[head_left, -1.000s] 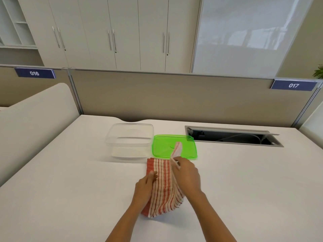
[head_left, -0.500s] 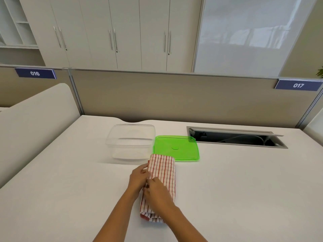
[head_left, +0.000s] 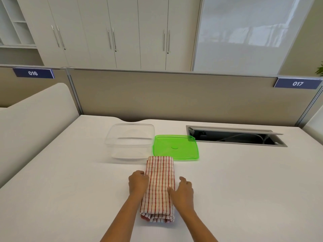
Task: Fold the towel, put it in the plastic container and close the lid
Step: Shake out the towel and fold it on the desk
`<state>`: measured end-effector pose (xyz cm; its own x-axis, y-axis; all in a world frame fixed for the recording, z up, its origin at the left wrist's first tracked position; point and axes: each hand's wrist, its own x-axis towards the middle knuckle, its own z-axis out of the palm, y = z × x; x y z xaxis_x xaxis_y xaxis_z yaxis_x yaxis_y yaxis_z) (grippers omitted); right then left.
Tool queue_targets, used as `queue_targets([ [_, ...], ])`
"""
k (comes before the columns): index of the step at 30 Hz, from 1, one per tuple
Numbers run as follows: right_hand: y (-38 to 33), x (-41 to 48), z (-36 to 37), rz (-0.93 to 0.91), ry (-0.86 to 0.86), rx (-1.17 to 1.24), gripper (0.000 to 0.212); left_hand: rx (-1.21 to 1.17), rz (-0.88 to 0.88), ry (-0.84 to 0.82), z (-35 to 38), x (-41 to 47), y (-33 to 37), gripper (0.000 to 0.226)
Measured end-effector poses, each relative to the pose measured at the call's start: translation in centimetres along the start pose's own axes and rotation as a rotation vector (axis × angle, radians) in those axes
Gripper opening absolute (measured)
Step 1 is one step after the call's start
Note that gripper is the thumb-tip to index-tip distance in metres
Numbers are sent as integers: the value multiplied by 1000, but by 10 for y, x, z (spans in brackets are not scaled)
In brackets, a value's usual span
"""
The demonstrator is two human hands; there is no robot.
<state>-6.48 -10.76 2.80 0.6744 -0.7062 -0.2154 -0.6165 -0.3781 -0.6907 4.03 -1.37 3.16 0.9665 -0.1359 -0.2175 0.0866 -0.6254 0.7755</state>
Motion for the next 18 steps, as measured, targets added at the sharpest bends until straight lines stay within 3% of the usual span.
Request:
queue_targets([
  [4,0,3,5,58,-104,97,47,21,-14,-32,3,-2,1,20],
  [8,-5,2,-1,-4,-144,205,41,31,8,-92,6,-3,1,50],
  [11,-12,2,-17,-194,-118,58,42,-14,269,-98,-10,-2,12,73],
  [14,-25,3,-41,-396,-125,-148,39,-140,617,-299,-43,0,36,80],
  [16,-37,2,-56,-479,-168,-242,37,27,745,-423,-64,2,49,72],
  [18,-49,2,-70,-532,-194,-266,37,316,795,-446,-82,7,58,59],
])
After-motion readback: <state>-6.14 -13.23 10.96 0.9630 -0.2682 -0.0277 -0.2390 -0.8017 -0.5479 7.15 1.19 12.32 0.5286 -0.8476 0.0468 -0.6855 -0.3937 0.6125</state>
